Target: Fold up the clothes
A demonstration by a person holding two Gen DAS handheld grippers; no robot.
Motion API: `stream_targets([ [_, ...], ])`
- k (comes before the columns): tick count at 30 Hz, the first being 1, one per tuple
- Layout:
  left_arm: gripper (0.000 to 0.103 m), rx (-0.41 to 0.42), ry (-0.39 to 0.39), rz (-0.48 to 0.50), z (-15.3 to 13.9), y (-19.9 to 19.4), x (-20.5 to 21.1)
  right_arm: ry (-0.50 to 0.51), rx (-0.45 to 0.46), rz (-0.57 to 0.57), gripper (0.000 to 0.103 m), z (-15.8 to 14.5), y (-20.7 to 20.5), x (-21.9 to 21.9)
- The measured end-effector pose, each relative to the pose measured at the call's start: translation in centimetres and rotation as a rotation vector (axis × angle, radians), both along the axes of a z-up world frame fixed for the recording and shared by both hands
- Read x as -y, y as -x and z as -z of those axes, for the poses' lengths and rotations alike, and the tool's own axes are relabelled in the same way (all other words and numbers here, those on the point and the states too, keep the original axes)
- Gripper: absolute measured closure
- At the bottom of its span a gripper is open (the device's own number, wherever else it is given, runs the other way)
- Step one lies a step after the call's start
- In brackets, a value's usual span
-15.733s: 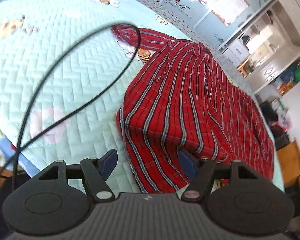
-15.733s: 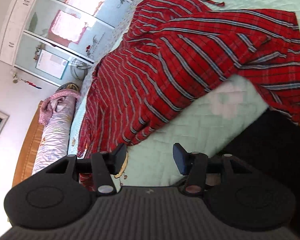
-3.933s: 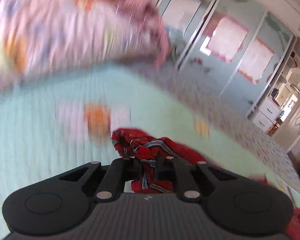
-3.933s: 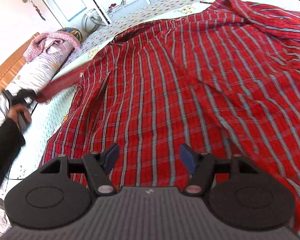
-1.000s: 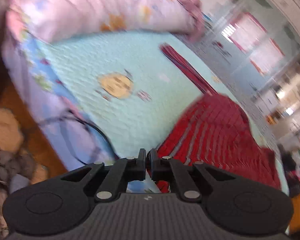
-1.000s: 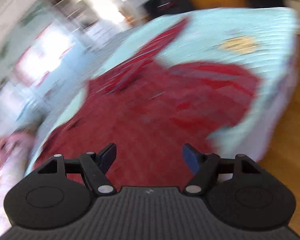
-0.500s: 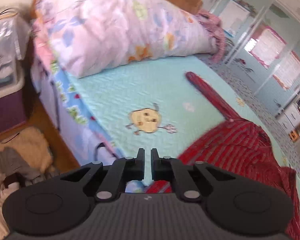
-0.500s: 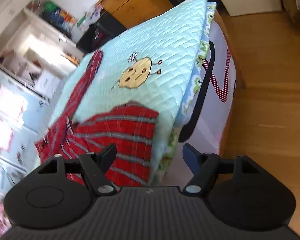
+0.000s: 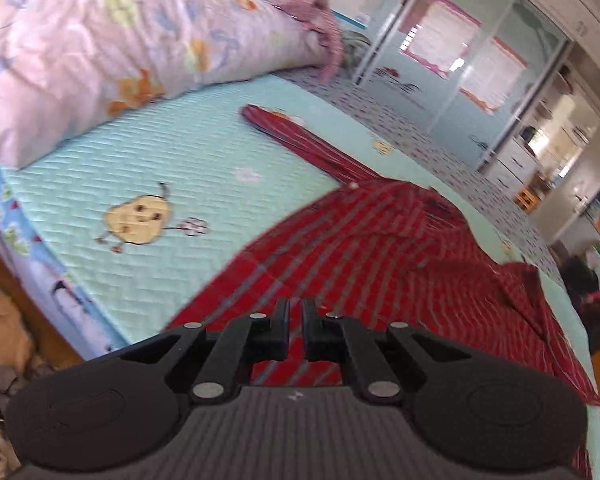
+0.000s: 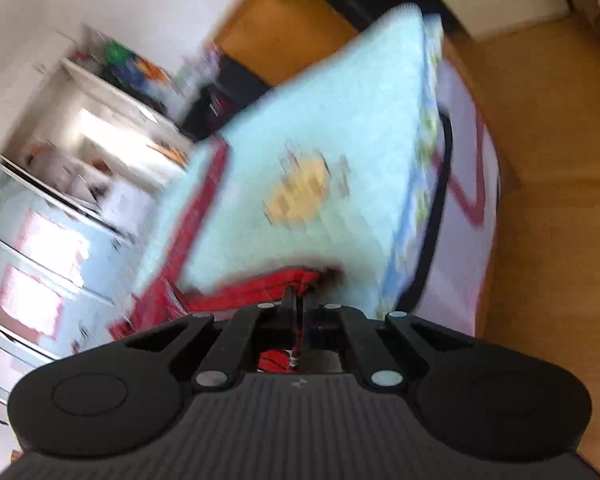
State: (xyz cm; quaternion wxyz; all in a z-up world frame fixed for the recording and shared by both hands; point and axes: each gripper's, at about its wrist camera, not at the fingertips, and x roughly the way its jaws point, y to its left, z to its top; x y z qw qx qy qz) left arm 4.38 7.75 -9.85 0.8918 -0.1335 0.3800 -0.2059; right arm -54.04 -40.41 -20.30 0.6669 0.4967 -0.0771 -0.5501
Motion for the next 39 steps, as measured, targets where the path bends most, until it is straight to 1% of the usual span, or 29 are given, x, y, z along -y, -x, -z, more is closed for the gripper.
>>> stream_targets([
  [2,0.098,0.007,-0.007,0.032,0.1,0.1,1.0,0.057,-0.041,0.008,0.102,-1.7,1.3,-1.9],
  [4,0.098,0.005,-0.012,0.060,0.5,0.0,2.2,0.047,-0.072,-0.018,0.100,-1.9,1.7,-3.5],
  [5,0.098,0.002,-0.011,0.075,0.7,0.0,2.8,0.006,-0.097,-0.034,0.097,-1.4,1.6,-3.7],
  [7,0.098,-0.007,-0.003,0.104,1.1,0.1,4.0,-0.100,-0.157,-0.067,0.093,0.1,1.2,-3.7],
  [8,0.098,-0.012,0.001,0.118,1.2,0.1,4.6,-0.139,-0.186,-0.038,0.092,0.6,1.2,-3.8],
  [9,0.098,-0.016,0.005,0.132,1.4,0.2,5.2,-0.160,-0.200,0.028,0.089,0.8,1.4,-4.0],
  [10,0.098,-0.015,0.008,0.147,1.4,0.4,5.7,-0.154,-0.192,0.082,0.087,0.5,1.7,-4.3],
  [11,0.098,-0.010,0.010,0.158,1.3,0.5,6.1,-0.127,-0.181,0.105,0.085,0.0,1.9,-4.3],
  [14,0.098,-0.013,0.016,0.175,1.3,0.7,6.9,0.010,-0.231,0.070,0.069,-3.0,0.1,-3.7],
  [15,0.098,-0.015,0.019,0.176,1.4,0.8,7.1,0.058,-0.251,0.056,0.056,-4.1,-0.5,-3.5],
  [16,0.098,-0.018,0.024,0.177,1.5,1.0,7.3,0.095,-0.257,0.021,0.046,-4.8,-1.5,-3.1],
  [17,0.098,-0.022,0.028,0.180,1.7,1.2,7.5,0.127,-0.257,-0.023,0.044,-5.5,-2.5,-2.7],
  [20,0.098,-0.035,0.031,0.197,2.1,1.7,8.4,0.159,-0.207,-0.135,0.044,-6.2,-5.8,-1.7],
  [24,0.098,-0.003,-0.029,0.251,2.0,2.7,10.3,0.134,-0.087,-0.301,0.044,-5.6,-11.2,-2.1],
  [26,0.096,0.012,-0.054,0.282,2.1,3.0,11.4,0.108,-0.071,-0.414,0.044,-4.8,-14.6,-3.1],
  [27,0.091,0.018,-0.064,0.297,2.2,3.1,11.9,0.098,-0.080,-0.465,0.044,-4.5,-16.4,-3.8],
  [29,0.085,0.025,-0.084,0.326,2.6,3.2,13.1,0.089,-0.115,-0.561,0.044,-4.2,-19.7,-5.2],
  [32,0.085,0.016,-0.092,0.372,3.1,2.7,15.1,0.106,-0.134,-0.665,0.044,-4.9,-23.4,-5.9],
  [33,0.085,0.015,-0.096,0.395,3.1,2.2,16.1,0.119,-0.134,-0.696,0.043,-5.5,-24.4,-5.6],
  [35,0.084,0.019,-0.109,0.446,2.8,1.0,18.5,0.154,-0.147,-0.775,0.040,-7.2,-27.0,-4.3],
  [37,0.080,0.049,-0.118,0.499,1.6,-0.4,21.8,0.210,-0.177,-0.844,0.031,-8.9,-29.7,-2.6],
  [38,0.074,0.068,-0.120,0.524,0.8,-1.3,24.1,0.237,-0.204,-0.871,0.029,-9.5,-31.4,-1.4],
  [39,0.072,0.090,-0.126,0.541,-0.1,-2.2,26.4,0.263,-0.236,-0.895,0.028,-10.2,-33.1,0.1],
])
